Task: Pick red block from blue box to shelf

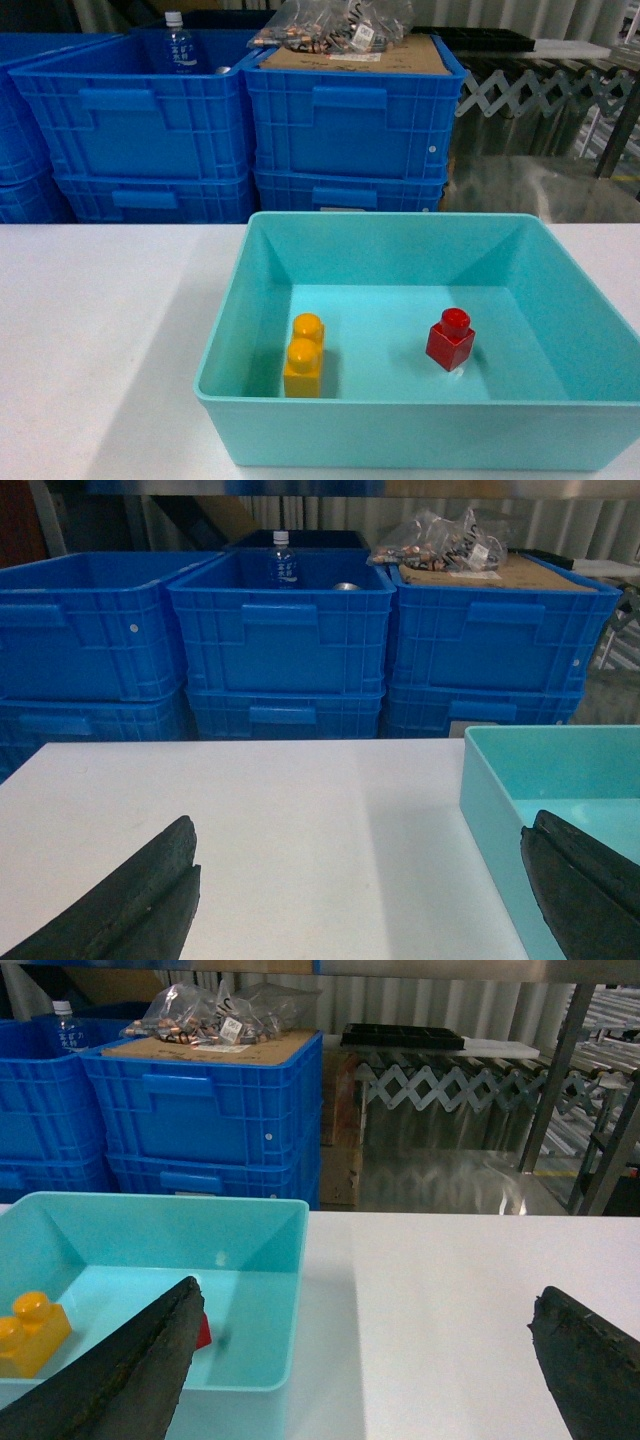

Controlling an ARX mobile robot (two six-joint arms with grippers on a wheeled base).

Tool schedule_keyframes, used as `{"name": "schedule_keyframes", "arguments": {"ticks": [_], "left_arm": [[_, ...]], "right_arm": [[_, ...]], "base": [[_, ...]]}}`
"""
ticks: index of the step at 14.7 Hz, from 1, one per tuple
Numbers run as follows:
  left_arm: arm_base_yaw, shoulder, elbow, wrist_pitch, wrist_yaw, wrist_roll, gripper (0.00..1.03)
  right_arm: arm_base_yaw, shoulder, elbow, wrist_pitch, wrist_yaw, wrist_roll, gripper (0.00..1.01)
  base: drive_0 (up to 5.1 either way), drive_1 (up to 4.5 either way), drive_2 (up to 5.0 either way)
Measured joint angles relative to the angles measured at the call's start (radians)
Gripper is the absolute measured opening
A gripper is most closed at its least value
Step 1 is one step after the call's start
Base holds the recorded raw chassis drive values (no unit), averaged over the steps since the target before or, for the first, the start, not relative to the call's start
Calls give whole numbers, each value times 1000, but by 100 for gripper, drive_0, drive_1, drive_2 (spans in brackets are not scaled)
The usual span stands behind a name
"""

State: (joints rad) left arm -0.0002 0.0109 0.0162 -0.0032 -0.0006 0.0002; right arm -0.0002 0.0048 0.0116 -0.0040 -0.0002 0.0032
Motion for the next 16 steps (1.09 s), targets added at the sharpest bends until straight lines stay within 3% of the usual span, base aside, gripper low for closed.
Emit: {"name": "schedule_keyframes", "arguments": {"ticks": [16], "left_arm": [[0, 0, 0, 0, 0, 0, 98]], "right_arm": [[0, 0, 0, 0, 0, 0, 98]], "base": [[0, 0, 0]]}}
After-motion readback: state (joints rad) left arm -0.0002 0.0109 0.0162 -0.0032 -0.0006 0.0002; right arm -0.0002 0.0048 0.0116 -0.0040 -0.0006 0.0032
